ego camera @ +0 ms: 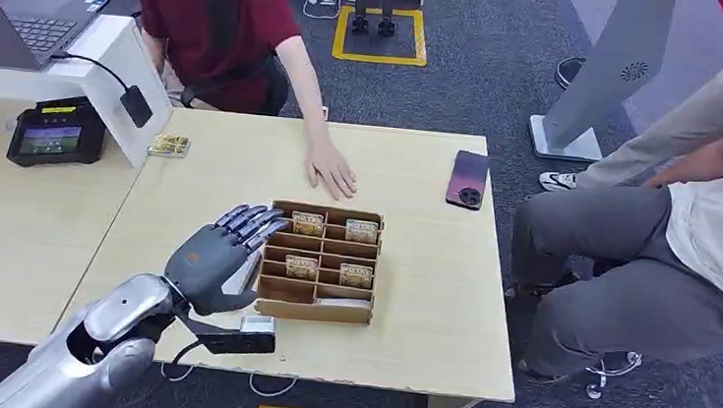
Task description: Pass the card to the sensor for recognition and then transmit it.
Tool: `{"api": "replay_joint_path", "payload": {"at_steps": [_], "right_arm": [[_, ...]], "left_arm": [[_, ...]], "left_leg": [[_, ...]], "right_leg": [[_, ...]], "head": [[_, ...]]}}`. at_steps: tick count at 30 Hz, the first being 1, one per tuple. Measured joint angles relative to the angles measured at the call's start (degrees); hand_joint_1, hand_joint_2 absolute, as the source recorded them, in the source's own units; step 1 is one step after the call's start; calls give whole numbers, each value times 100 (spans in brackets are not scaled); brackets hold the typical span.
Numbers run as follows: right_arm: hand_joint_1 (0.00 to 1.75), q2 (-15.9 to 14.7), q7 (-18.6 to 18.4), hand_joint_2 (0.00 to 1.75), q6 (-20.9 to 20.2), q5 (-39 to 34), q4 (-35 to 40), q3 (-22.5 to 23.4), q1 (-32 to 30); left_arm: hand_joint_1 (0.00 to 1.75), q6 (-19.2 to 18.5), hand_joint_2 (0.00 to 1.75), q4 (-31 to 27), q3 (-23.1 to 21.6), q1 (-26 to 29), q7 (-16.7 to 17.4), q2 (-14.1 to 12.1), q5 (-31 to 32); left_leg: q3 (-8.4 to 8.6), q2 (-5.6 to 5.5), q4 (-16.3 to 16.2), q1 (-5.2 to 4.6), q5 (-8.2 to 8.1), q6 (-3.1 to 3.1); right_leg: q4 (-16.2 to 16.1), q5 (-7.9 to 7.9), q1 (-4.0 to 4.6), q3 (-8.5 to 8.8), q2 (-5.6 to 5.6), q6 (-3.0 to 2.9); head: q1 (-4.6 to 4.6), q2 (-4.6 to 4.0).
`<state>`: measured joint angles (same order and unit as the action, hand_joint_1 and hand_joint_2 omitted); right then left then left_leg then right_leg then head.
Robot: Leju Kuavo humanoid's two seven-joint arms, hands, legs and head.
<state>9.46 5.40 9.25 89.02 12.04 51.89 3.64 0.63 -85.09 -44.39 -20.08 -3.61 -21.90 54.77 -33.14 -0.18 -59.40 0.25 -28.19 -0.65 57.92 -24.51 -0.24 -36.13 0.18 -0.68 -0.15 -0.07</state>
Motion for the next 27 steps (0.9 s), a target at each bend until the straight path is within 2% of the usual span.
{"api": "replay_joint_path", "payload": {"at_steps": [5,12,27], "right_arm": [[0,0,-4,0,-2,15,0,0,0],[0,2,-7,0,2,37,0,0,8],[0,4,-20,0,9,81,-2,0,24]], "left_arm": [[0,22,175,39,0,-3,-54,50,78],[0,50,175,277,-31,-6,-48,367,293],[0,42,175,485,-68,-12,-68,533,181]], "left_leg": [[0,0,0,0,0,0],[-1,1,-1,-1,0,0],[-1,0,0,0,1,1]], "right_leg": [[0,0,0,0,0,0],[-1,1,-1,0,1,1],[1,0,0,-1,0,0]], "head": [[0,0],[0,0],[4,0]]}}
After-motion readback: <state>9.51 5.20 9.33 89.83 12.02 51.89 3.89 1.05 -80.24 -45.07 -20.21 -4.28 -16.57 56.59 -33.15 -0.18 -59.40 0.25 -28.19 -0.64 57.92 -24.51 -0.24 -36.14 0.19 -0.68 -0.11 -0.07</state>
